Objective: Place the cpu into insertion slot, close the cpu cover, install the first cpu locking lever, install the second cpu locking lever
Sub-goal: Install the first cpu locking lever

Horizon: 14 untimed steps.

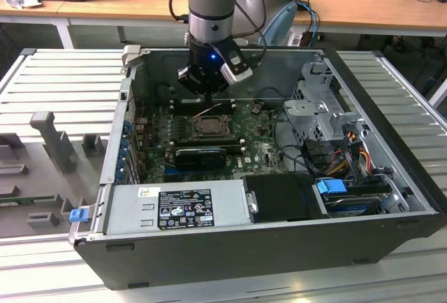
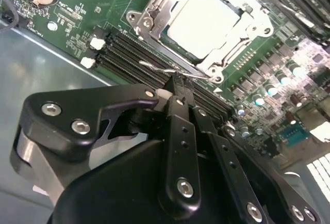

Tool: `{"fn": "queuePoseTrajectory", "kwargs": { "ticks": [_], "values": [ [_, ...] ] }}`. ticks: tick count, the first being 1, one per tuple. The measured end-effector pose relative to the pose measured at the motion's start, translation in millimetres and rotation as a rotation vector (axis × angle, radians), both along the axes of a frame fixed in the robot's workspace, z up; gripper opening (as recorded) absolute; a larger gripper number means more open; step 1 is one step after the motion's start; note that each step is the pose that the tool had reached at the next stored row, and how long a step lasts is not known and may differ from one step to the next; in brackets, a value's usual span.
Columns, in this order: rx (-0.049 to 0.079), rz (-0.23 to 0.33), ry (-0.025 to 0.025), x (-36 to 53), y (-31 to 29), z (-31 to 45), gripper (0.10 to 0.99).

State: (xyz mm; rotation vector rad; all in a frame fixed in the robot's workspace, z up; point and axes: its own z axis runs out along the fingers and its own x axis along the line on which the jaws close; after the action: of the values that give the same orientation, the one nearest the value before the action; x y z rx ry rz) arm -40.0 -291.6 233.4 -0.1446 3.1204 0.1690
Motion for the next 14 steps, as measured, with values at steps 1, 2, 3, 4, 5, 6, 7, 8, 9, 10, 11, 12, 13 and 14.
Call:
{"fn": "queuePoseTrajectory", "kwargs": {
  "ticks": [1, 2, 3, 4, 5, 6, 7, 8, 9, 10, 11, 12, 13, 14],
  "values": [
    [0.004, 0.0, 0.0002, 0.5, 0.0, -1.0, 0.106],
    [0.006, -0.001, 0.0001, 1.0, 0.0, -2.2, 0.106],
    [0.011, -0.003, 0.0001, 1.7, 0.1, -3.8, 0.106],
    [0.014, -0.006, 0.0001, 2.0, 0.3, -5.1, 0.106],
    [0.016, -0.009, 0.0001, 2.1, 0.5, -6.2, 0.106],
    [0.017, -0.011, 0.0, 2.2, 0.6, -7.2, 0.106],
    [0.017, -0.012, 0.0001, 2.7, 0.6, -7.8, 0.106],
    [0.018, -0.012, 0.0001, 5.3, 0.9, -9.0, 0.106],
    [0.018, -0.012, 0.0, 7.4, 1.0, -9.9, 0.106],
    [0.018, -0.012, 0.0, 9.8, 1.0, -10.9, 0.106],
    [0.017, -0.012, 0.0002, 11.1, 1.0, -11.7, 0.106],
    [0.017, -0.012, 0.0001, 12.2, 1.0, -12.4, 0.106],
    [0.017, -0.012, 0.0001, 14.0, 1.0, -13.8, 0.106],
    [0.018, -0.012, 0.0001, 15.0, 1.1, -14.7, 0.106]
  ]
}}
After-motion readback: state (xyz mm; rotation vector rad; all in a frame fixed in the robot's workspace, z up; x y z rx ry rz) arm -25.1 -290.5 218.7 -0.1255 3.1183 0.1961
